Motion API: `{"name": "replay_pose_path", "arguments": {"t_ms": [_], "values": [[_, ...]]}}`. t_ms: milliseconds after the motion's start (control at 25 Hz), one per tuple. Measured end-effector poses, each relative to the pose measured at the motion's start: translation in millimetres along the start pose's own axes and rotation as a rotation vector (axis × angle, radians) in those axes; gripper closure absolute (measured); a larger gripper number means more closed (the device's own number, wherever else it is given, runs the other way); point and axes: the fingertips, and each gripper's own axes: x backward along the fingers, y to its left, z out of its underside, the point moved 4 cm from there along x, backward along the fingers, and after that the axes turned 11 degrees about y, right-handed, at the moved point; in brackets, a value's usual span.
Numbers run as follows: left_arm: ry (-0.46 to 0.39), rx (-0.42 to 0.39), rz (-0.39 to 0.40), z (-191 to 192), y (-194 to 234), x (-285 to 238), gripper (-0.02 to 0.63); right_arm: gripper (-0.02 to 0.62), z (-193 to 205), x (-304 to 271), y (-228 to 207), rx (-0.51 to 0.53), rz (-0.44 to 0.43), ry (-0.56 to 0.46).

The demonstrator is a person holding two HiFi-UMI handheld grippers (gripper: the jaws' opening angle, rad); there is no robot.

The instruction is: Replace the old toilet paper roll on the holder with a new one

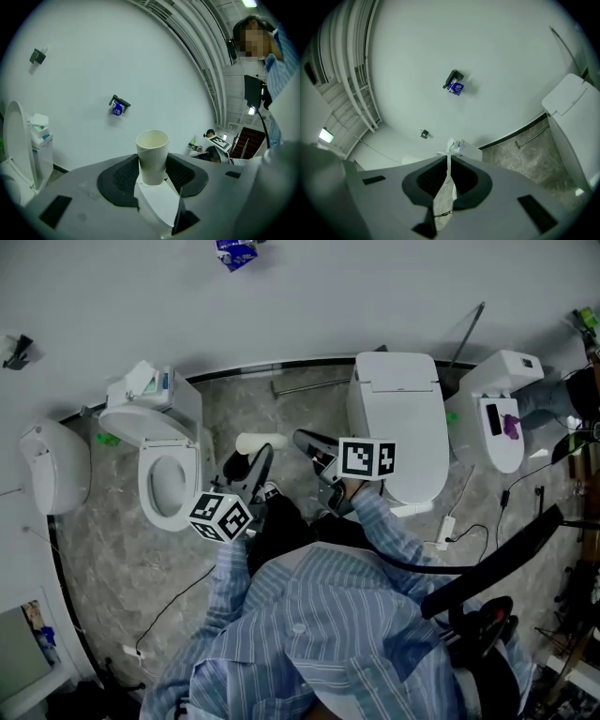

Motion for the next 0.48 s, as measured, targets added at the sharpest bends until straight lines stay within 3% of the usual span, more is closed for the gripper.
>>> {"name": "replay_pose_path", "arguments": {"t_ms": [480], "values": [[-0.003, 0.019, -0.068, 72.6, -70.0, 38.1, 0.423, 0.574, 76.1, 53.1, 2.1, 0.048, -0.045, 0.054]]}}
